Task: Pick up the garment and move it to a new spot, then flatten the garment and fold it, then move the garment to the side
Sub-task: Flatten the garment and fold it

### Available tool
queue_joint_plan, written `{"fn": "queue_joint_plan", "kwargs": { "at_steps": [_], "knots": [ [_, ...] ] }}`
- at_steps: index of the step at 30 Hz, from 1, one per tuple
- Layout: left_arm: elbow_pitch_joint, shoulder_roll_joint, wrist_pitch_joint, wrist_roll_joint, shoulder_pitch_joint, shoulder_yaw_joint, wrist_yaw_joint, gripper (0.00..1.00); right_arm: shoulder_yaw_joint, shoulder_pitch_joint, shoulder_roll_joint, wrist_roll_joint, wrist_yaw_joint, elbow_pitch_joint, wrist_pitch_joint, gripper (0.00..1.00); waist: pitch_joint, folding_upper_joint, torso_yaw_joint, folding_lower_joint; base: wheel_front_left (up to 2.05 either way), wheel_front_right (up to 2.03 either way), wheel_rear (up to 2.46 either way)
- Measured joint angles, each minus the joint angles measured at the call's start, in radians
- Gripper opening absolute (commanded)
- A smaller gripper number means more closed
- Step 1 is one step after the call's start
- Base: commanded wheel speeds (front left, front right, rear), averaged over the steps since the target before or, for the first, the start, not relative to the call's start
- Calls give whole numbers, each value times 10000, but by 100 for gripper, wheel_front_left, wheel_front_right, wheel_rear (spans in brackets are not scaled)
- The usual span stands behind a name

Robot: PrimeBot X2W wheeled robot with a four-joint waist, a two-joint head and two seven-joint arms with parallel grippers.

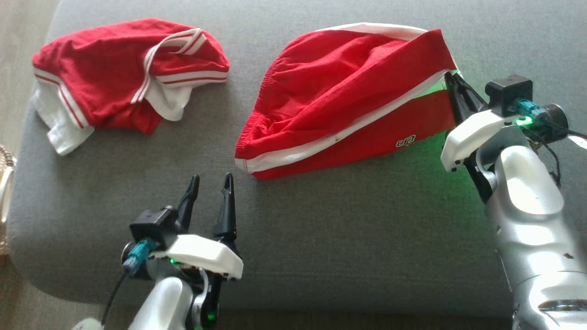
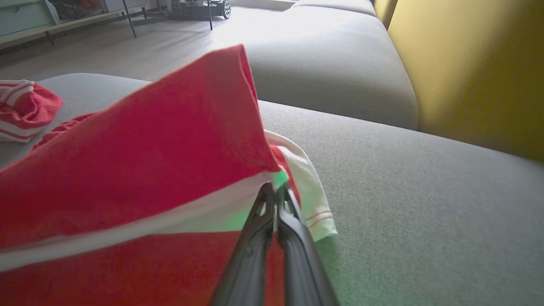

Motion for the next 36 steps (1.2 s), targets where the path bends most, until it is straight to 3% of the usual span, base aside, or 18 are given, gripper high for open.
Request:
{"fn": "queue_joint_plan", "kwargs": {
  "at_steps": [9,20,35,36],
  "knots": [
    [1396,282,518,146,-1592,-316,-520,100,27,102,54,79,0,-127,2,0,269,0,-203,1,0,0,0],
    [2197,1003,1170,951,-2011,-1237,-1055,100,17,239,82,-2,0,-221,2,0,256,0,-236,0,0,0,0],
    [2790,993,1170,836,-2714,-1436,-1559,100,109,231,100,-17,0,-313,12,0,543,0,-432,1,0,0,0],
    [2867,995,1175,828,-2754,-1509,-1588,48,107,231,100,-17,0,-318,12,0,549,0,-448,1,0,0,0]
  ]
}}
